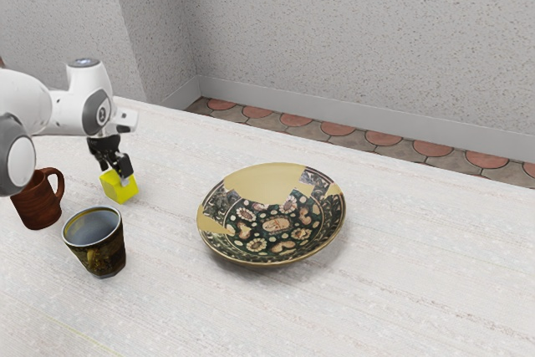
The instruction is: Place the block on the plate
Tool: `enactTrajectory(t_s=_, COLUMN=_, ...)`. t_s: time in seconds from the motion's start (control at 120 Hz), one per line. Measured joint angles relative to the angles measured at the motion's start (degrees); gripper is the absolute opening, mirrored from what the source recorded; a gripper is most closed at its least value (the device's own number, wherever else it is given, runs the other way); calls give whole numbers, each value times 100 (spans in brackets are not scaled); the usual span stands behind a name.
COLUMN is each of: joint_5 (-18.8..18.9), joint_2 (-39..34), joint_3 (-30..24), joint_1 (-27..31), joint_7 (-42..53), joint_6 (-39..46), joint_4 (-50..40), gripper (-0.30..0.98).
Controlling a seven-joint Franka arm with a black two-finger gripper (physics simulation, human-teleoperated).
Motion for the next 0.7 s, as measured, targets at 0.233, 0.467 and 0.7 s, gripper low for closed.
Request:
enactTrajectory(t_s=0.233, joint_5=-106, joint_2=141, joint_3=3, joint_1=2, joint_7=292, joint_6=4, joint_4=18, gripper=69)
enactTrajectory(t_s=0.467, joint_5=-144, joint_2=198, joint_3=-2, joint_1=-4, joint_7=488, joint_6=74, joint_4=38, gripper=66)
enactTrajectory(t_s=0.7, joint_5=-148, joint_2=197, joint_3=-2, joint_1=-7, joint_7=622, joint_6=146, joint_4=57, gripper=50)
